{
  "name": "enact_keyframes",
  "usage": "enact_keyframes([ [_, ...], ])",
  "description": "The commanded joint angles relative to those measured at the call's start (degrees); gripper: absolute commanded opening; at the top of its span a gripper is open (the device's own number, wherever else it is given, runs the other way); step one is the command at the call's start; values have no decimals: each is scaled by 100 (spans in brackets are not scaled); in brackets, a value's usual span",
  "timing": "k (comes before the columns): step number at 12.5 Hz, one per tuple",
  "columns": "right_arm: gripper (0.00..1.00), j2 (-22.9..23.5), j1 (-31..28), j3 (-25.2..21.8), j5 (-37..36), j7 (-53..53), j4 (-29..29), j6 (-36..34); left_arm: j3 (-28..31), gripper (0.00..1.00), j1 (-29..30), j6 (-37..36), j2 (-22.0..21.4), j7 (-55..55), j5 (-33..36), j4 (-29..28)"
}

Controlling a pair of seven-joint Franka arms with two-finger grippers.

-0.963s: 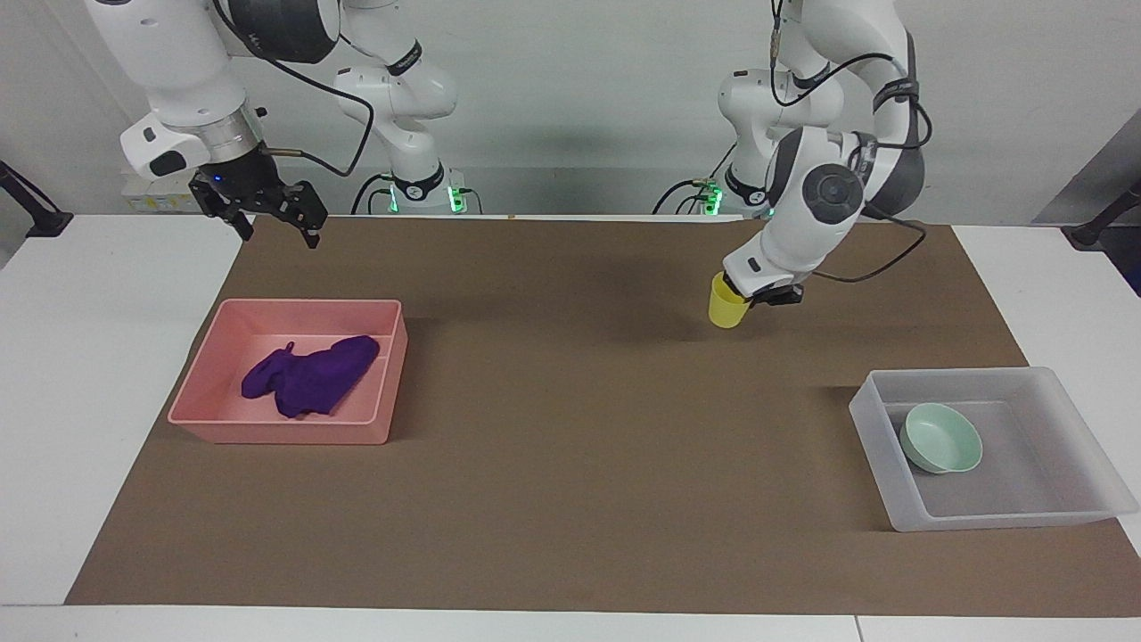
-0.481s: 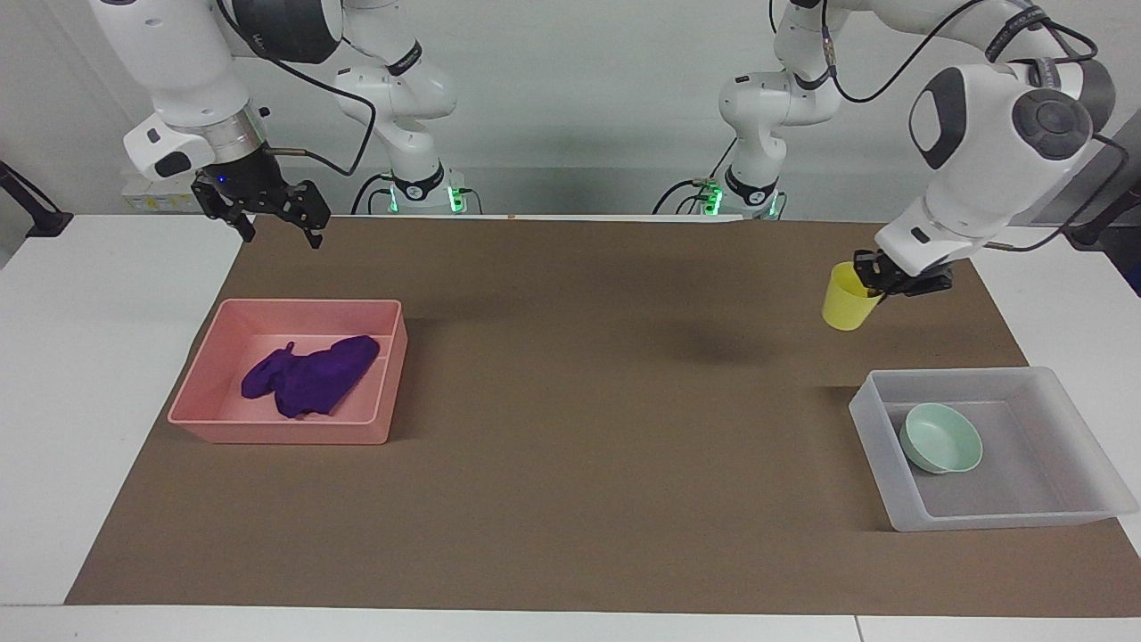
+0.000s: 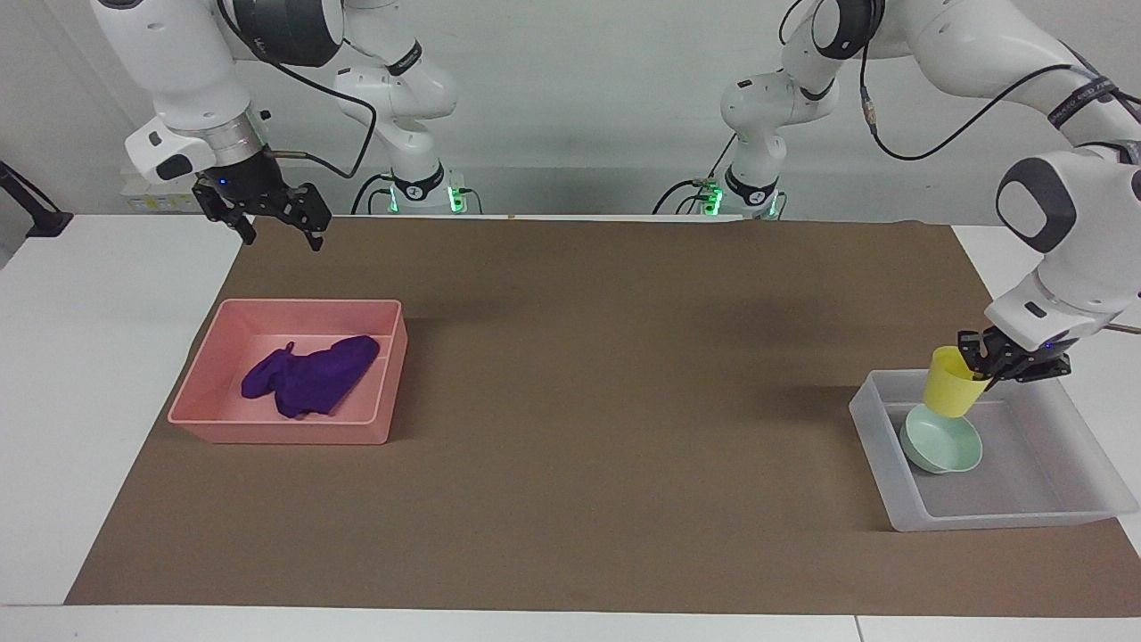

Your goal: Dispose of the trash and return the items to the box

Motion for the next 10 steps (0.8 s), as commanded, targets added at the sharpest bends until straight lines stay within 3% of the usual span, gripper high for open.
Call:
enact_keyframes([
  [1,100,-130,-75,13,72,-124,-208,99,-59,0,15,116,324,214,271,205],
  [5,100,-139,-93,13,72,-124,-209,47,-67,0,357,73,605,293,289,126],
  [10,100,-130,-128,-5,72,-133,-200,125,-67,0,340,55,632,302,237,-94],
])
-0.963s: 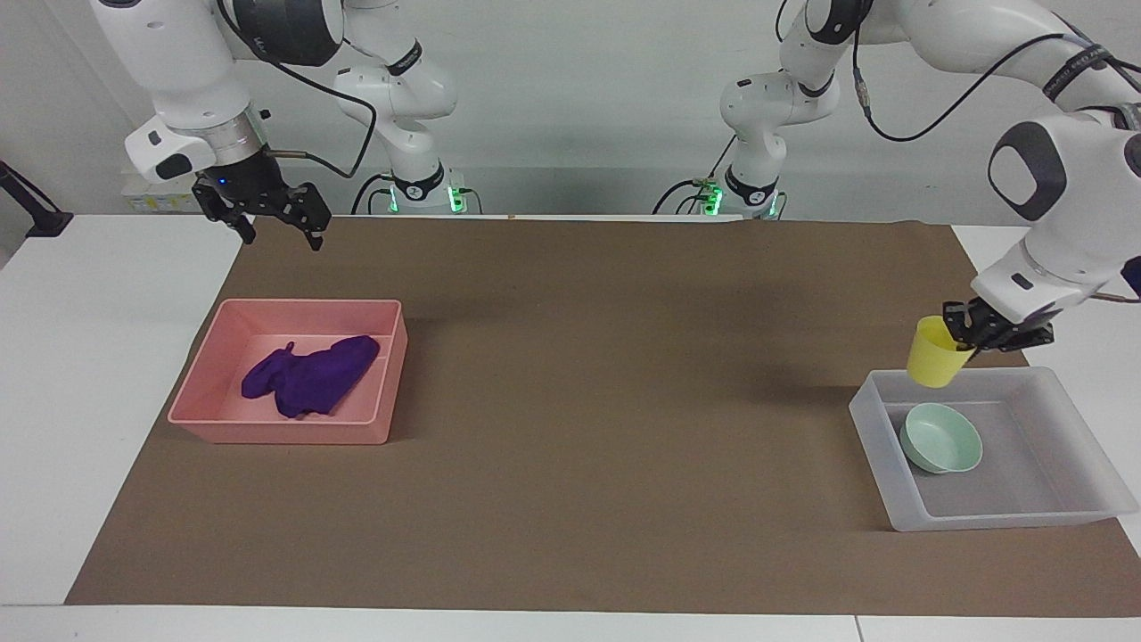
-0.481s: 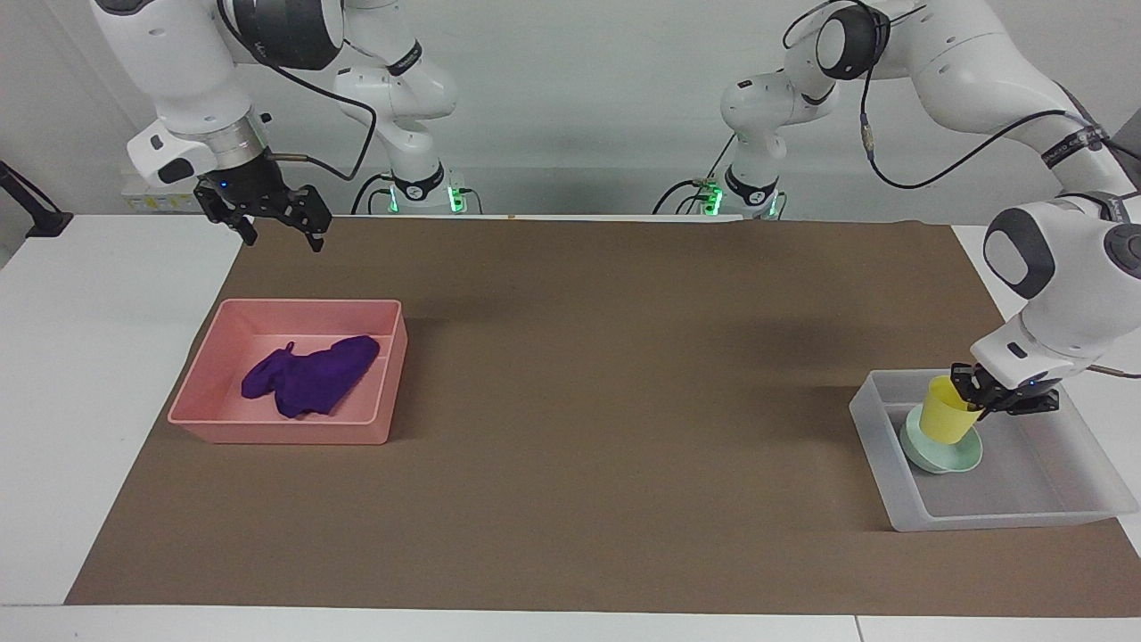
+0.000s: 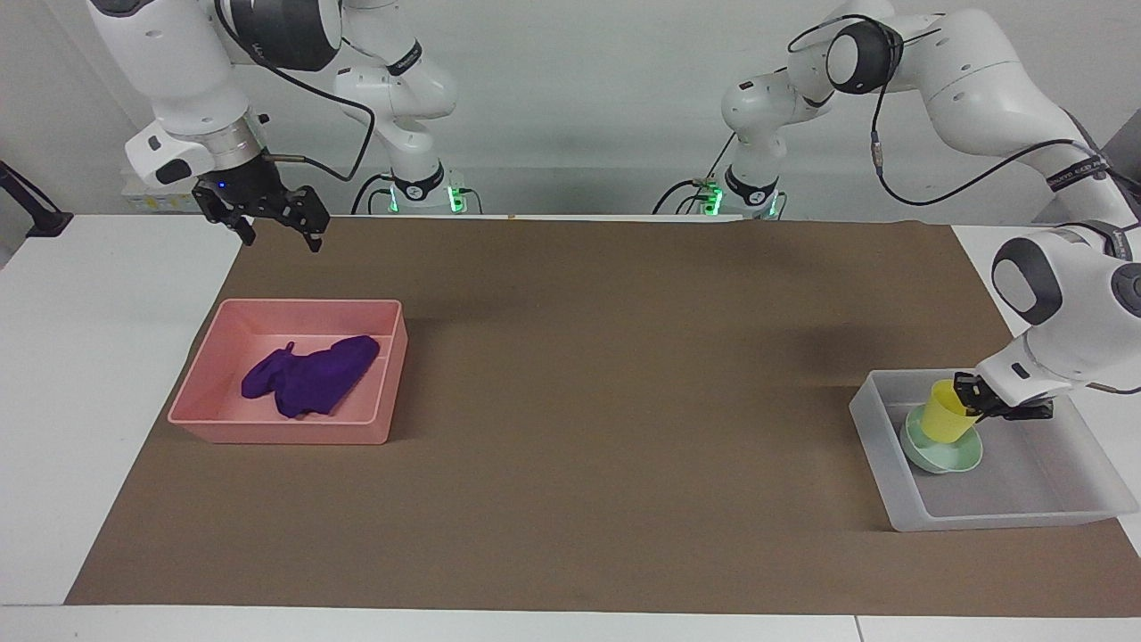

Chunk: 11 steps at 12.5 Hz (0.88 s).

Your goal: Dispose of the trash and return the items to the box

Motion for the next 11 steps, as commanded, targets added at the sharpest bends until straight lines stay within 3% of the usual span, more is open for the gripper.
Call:
enact_keyframes([
  [1,100,-116,-178,52,46,-133,-119,113,-13,43,-10,-16,-22,-28,25,-37],
  [2,100,-98,-292,113,55,-159,-110,122,-13,99,-18,19,-4,-20,7,-29],
  [8,100,-80,-398,246,63,-133,-66,122,-127,100,-141,-269,-380,-28,-53,112],
  [11,100,-89,-433,246,63,-150,-101,139,-268,100,-359,-1356,-925,-238,-475,304],
])
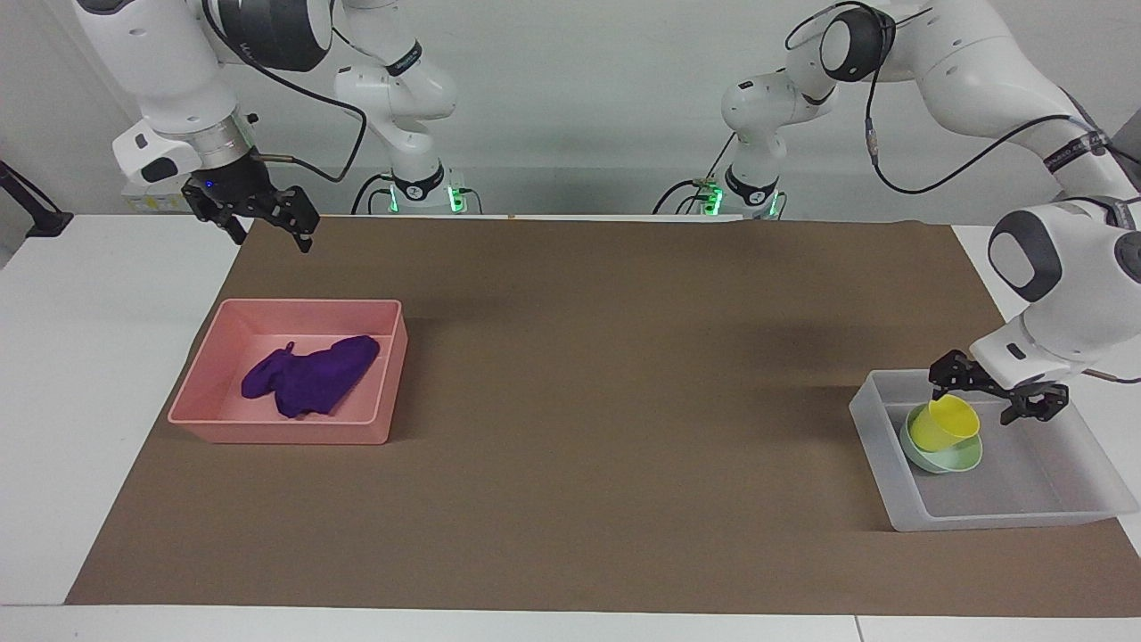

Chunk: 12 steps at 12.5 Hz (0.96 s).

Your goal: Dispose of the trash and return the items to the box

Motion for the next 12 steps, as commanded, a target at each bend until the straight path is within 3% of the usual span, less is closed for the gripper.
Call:
enact_keyframes([
  [1,100,-97,-152,77,63,-175,-123,178,40,100,-359,-1032,-499,-692,-166,103],
  [5,100,-62,-135,77,55,-157,-9,-14,23,100,-948,-2150,-1342,-2565,-279,60],
  [8,100,35,-126,86,37,-157,212,-199,110,100,-1107,-2117,-2667,-3147,-579,-1219],
  [11,100,-9,-109,86,72,-122,132,-138,260,100,-1116,-1443,-3276,-3385,-702,-2126],
  [12,100,-9,-117,95,81,-113,123,-120,277,100,-1108,-1449,-3269,-3412,-719,-2129],
])
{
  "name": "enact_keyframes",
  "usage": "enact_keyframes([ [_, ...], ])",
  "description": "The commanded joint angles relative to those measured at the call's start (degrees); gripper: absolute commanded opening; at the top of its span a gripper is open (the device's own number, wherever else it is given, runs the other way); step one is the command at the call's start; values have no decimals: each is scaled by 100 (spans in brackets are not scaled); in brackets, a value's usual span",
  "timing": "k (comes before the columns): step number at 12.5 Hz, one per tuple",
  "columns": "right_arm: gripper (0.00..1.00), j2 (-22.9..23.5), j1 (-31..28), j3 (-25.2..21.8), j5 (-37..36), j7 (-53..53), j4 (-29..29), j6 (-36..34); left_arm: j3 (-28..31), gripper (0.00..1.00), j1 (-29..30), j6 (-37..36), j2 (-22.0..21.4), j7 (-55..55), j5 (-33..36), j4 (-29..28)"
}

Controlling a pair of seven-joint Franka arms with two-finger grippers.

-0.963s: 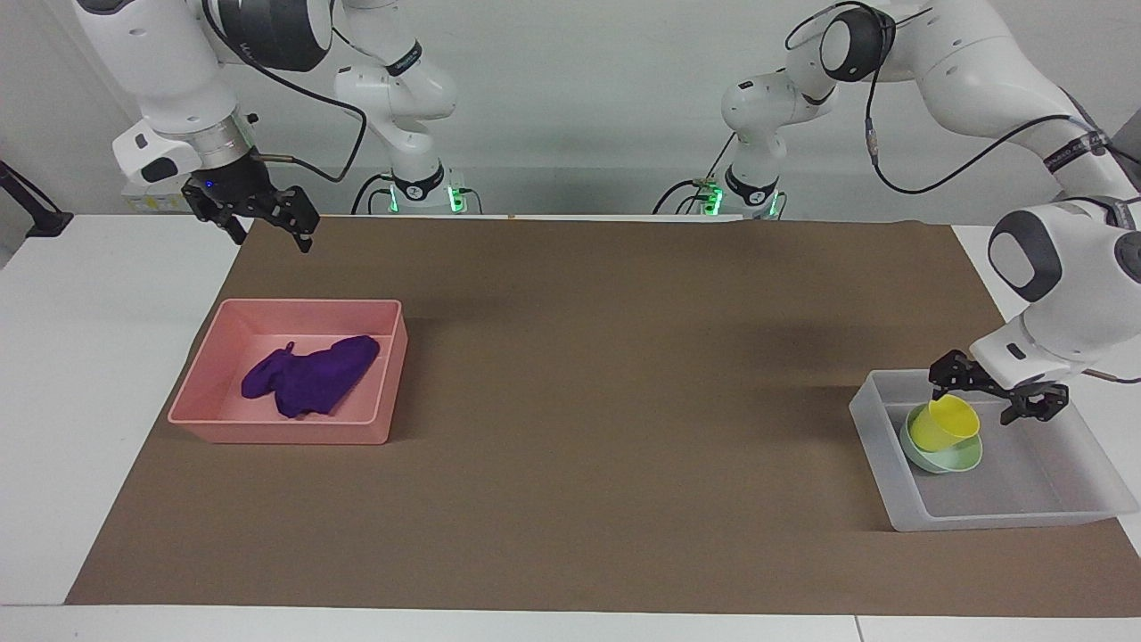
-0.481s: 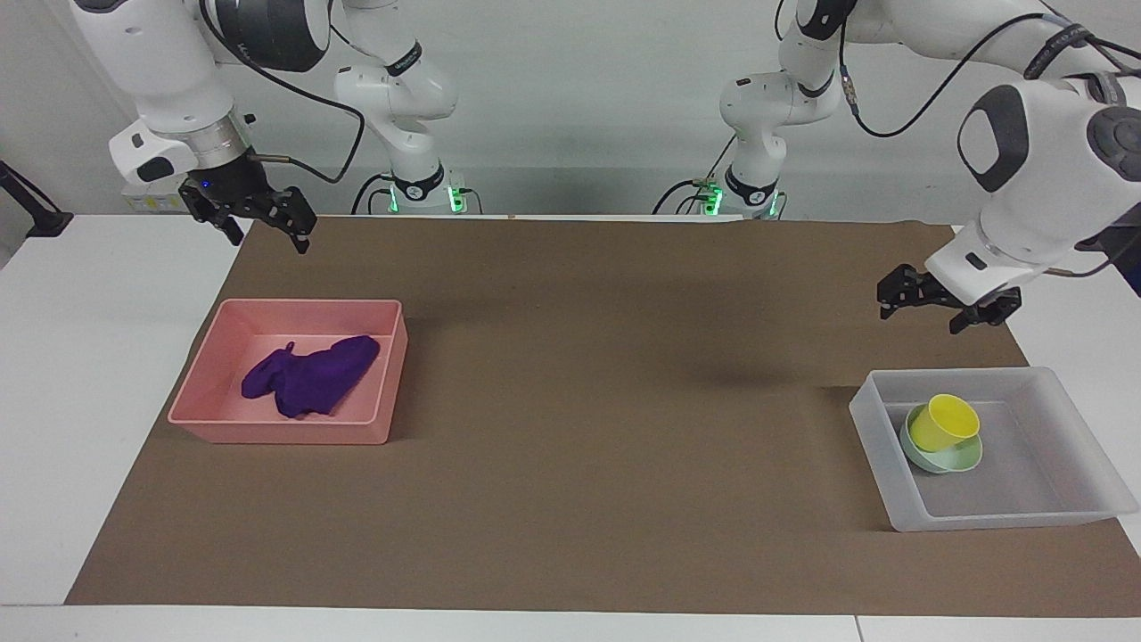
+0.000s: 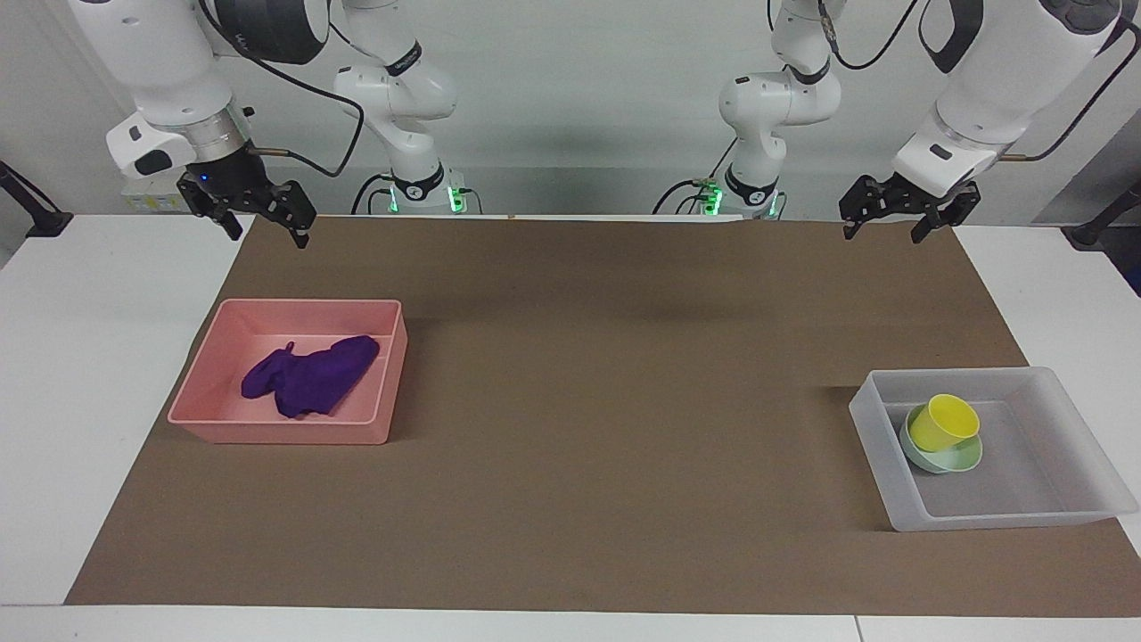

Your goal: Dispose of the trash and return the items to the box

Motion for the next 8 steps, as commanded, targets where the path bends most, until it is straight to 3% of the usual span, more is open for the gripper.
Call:
enact_keyframes([
  [1,100,-10,-89,60,81,-113,16,-38,229,100,-91,322,-309,-273,-307,-561],
  [3,100,-10,-98,60,81,-113,7,-30,458,100,-380,383,-283,-468,-423,-535],
  [8,100,-80,-124,60,90,-148,-134,-30,458,100,-372,401,-265,-450,-405,-421],
])
